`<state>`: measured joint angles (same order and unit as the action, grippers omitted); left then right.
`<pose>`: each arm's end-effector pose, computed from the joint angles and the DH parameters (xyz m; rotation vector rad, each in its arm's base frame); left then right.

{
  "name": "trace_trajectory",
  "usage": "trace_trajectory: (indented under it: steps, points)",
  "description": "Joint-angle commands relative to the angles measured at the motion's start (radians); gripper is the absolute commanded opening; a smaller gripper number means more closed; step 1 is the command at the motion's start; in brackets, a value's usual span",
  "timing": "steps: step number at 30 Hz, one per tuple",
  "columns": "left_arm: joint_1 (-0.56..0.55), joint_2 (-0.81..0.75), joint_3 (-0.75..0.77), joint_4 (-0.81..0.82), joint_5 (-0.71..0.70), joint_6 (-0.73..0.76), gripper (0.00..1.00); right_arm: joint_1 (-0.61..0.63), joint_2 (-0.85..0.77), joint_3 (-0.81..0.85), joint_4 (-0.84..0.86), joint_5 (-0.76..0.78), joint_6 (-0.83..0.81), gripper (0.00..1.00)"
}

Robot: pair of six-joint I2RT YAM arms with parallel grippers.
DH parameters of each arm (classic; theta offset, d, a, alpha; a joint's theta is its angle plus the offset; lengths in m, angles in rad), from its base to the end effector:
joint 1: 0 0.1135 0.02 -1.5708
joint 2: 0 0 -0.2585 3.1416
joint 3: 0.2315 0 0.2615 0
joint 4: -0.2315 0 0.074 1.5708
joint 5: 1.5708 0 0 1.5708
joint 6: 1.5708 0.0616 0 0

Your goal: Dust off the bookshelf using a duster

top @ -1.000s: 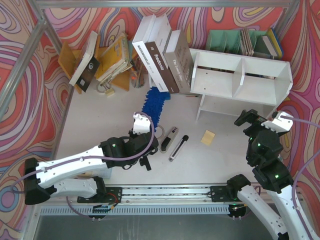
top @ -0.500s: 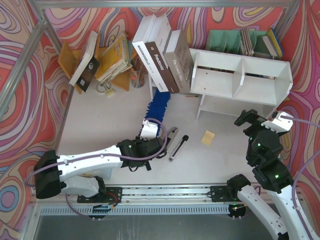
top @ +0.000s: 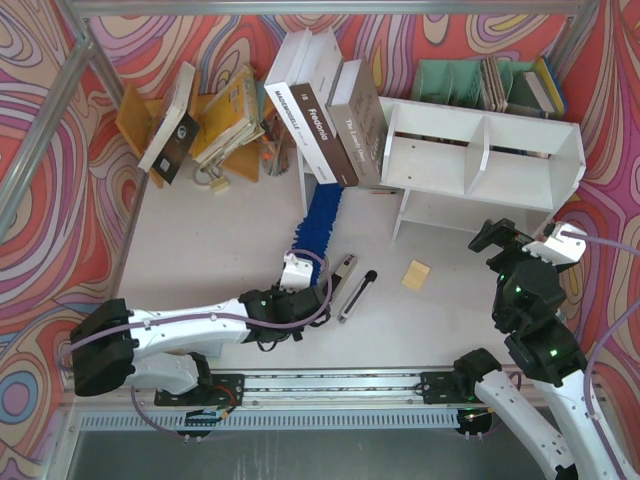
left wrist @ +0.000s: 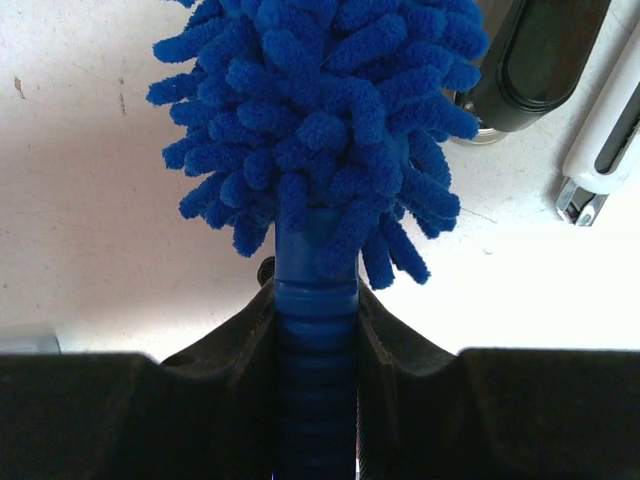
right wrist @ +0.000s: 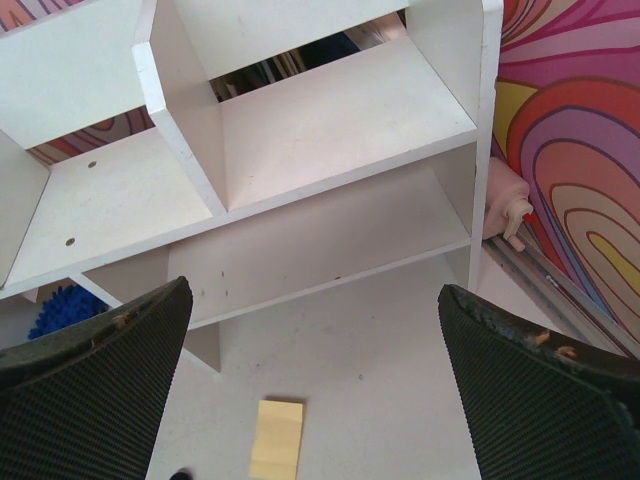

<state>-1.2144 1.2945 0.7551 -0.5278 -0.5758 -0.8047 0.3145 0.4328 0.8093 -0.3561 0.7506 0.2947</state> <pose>0.1219 -0.2313 0.1729 0.3084 2.3810 -0.1441 0.1262 -0.0031 0.3737 0.5665 1.4500 -0.1007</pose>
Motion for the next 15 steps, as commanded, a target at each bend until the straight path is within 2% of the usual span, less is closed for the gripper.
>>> trace_trajectory:
  steps: [1,8,15]
  points:
    - [0.01,-0.011,0.052,-0.01,-0.034,-0.01,0.0,0.0,0.001,-0.007,0.023,0.004,-0.012,0.99]
    - [0.008,-0.115,0.169,-0.087,-0.069,0.034,0.0,-0.001,0.001,-0.007,0.025,0.004,-0.012,0.99]
    - [-0.023,-0.131,0.26,-0.081,-0.075,0.052,0.0,0.0,0.0,-0.007,0.025,0.004,-0.013,0.99]
